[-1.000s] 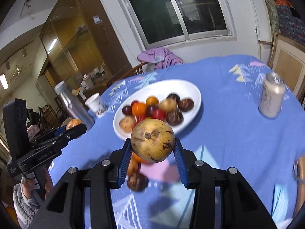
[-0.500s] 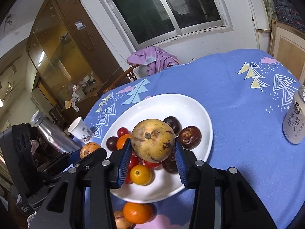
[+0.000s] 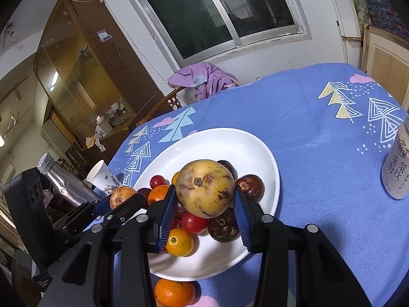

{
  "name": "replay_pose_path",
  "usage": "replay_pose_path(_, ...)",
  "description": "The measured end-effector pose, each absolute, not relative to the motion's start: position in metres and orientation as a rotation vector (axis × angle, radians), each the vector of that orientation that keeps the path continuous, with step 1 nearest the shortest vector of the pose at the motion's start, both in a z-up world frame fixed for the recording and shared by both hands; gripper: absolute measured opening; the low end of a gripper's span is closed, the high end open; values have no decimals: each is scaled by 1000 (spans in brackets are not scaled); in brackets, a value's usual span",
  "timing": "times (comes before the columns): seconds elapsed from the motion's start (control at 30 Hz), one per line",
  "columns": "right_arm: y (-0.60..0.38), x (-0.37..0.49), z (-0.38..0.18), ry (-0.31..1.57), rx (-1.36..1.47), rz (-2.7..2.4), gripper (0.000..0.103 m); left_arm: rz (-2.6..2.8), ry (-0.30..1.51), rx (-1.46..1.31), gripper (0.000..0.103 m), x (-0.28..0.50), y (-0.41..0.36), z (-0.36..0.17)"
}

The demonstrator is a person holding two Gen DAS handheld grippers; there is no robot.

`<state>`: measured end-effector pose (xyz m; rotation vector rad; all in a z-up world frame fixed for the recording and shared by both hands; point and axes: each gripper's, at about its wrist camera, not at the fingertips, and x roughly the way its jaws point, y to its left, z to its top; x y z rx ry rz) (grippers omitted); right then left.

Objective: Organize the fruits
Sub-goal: 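Carry both pepinos onto the plate and open both tools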

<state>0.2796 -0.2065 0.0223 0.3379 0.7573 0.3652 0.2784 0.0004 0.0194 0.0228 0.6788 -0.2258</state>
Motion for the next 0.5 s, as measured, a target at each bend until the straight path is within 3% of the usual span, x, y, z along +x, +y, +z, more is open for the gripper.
replay_pose_path(0.5,-206,283,16,775,323,359,44,-200,657,72,40,273,-6,20)
